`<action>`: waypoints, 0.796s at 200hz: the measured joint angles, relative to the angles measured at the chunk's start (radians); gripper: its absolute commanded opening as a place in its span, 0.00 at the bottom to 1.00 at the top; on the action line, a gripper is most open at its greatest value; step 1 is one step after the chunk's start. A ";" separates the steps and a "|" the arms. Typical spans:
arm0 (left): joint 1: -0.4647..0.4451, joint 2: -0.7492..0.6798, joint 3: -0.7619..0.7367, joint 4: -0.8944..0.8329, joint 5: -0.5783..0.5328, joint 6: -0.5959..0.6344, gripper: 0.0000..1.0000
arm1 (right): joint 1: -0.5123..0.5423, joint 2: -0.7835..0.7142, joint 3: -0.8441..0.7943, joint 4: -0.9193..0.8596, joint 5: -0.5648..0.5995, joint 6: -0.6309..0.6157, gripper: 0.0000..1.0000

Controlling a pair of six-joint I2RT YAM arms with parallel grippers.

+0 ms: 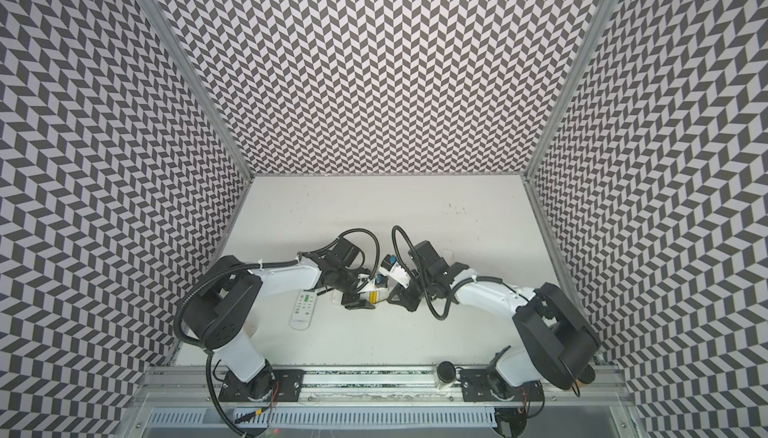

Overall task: Unload the batteries from the remote control
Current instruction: 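Insert the screwdriver tip beside the yellow batteries with the right gripper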

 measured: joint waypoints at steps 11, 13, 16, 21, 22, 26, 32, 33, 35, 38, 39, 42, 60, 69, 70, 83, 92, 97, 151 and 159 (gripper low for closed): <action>0.000 0.000 0.001 -0.001 -0.001 0.000 0.70 | 0.000 -0.007 -0.004 0.002 0.006 0.005 0.00; 0.000 0.000 0.001 -0.002 -0.001 0.000 0.70 | 0.000 -0.008 -0.005 0.002 0.007 0.007 0.00; 0.000 0.000 0.001 -0.002 -0.002 0.000 0.70 | 0.000 -0.008 -0.005 0.002 0.007 0.006 0.00; 0.000 0.000 0.002 -0.003 -0.003 0.000 0.70 | 0.000 -0.008 -0.005 0.002 0.008 0.008 0.00; 0.000 0.000 0.002 -0.004 -0.003 0.001 0.70 | 0.000 -0.008 -0.005 0.002 0.008 0.008 0.00; 0.000 0.000 0.003 -0.006 -0.003 0.001 0.70 | 0.000 -0.008 -0.005 0.002 0.008 0.008 0.00; 0.000 0.000 0.004 -0.009 -0.005 0.002 0.70 | 0.000 -0.008 -0.005 0.002 0.007 0.008 0.00; 0.000 0.000 0.004 -0.010 -0.006 0.002 0.70 | 0.000 -0.008 -0.005 0.002 0.007 0.009 0.00; 0.000 0.000 0.004 -0.010 -0.006 0.002 0.70 | 0.000 -0.008 -0.005 0.002 0.007 0.009 0.00; 0.000 0.000 0.005 -0.012 -0.007 0.002 0.70 | 0.000 -0.008 -0.005 0.002 0.006 0.009 0.00; 0.000 0.000 0.005 -0.013 -0.007 0.003 0.70 | 0.000 -0.008 -0.005 0.002 0.007 0.009 0.00; 0.000 0.000 0.007 -0.016 -0.008 0.003 0.70 | 0.000 -0.007 -0.005 0.002 0.006 0.010 0.00; 0.000 0.000 0.011 -0.024 -0.012 0.003 0.70 | 0.000 -0.003 -0.004 0.003 0.002 0.009 0.00; 0.000 0.000 0.012 -0.028 -0.015 0.003 0.68 | 0.000 -0.001 -0.004 0.004 -0.001 0.008 0.00; 0.000 0.000 0.013 -0.028 -0.015 0.003 0.68 | 0.000 0.000 -0.004 0.004 -0.001 0.008 0.00; 0.000 0.000 0.014 -0.032 -0.016 0.003 0.67 | 0.000 0.005 -0.003 0.006 -0.005 0.005 0.00; 0.000 0.000 0.014 -0.032 -0.016 0.004 0.66 | 0.000 0.006 -0.002 0.006 -0.007 0.003 0.00; 0.000 0.000 0.014 -0.032 -0.016 0.004 0.66 | 0.000 0.008 -0.001 0.008 -0.008 0.002 0.00; 0.001 0.000 0.014 -0.032 -0.015 0.005 0.56 | 0.001 0.016 0.006 0.010 0.003 -0.003 0.00; 0.001 0.000 0.014 -0.032 -0.014 0.005 0.54 | 0.002 0.017 0.008 0.009 0.010 -0.006 0.00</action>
